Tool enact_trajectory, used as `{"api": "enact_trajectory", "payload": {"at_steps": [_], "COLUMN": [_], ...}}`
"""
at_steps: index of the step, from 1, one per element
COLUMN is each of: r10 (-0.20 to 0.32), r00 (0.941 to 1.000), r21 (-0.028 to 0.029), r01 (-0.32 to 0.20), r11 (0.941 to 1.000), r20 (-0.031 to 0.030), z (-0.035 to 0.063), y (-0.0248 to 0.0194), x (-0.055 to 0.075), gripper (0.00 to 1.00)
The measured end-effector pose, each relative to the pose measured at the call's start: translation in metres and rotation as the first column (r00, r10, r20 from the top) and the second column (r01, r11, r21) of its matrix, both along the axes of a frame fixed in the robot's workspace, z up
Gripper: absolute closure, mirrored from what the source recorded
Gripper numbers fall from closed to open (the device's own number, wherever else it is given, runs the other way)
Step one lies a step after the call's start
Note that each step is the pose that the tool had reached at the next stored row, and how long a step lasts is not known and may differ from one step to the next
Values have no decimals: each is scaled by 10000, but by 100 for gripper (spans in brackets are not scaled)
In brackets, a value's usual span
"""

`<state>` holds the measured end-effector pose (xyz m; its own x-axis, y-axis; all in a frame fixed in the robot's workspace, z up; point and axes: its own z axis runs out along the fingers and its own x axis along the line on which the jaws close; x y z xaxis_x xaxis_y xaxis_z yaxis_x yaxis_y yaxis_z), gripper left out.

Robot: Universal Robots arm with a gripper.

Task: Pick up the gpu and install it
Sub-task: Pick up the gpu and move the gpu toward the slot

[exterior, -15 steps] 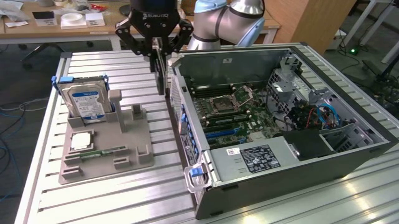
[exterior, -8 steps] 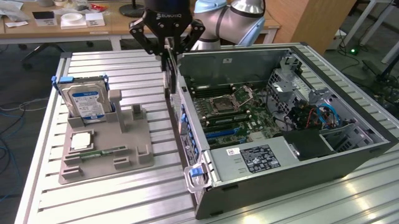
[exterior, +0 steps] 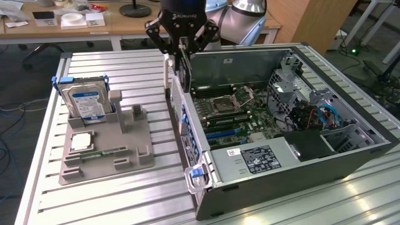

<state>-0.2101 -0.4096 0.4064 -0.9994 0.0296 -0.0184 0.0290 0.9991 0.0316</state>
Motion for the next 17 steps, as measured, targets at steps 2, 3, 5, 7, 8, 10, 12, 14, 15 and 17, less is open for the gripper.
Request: {"api": "enact_trajectory", "payload": {"at_steps": [2,3,5,7,8,10,12,14,15,17], "r10": [-2,-2,-8,-30,-50,-93,-165,-207,-213,-221], "r00": [10000,10000,10000,10000,10000,10000,9999,9998,9998,9998], "r21": [1,-5,-63,-127,-171,-201,-201,-200,-202,-200], "r01": [2,2,9,31,51,93,166,207,213,222], "r11": [10000,10000,10000,9999,9998,9998,9997,9996,9996,9996], "r20": [10,13,18,20,23,23,24,24,24,25], "z": [-1,-1,-1,-1,-1,-1,-1,-2,-2,-3], "y": [3,4,8,12,15,24,34,41,44,49], "x": [58,84,133,168,183,214,241,283,312,372], "gripper": [73,73,73,73,73,73,73,73,73,73]}}
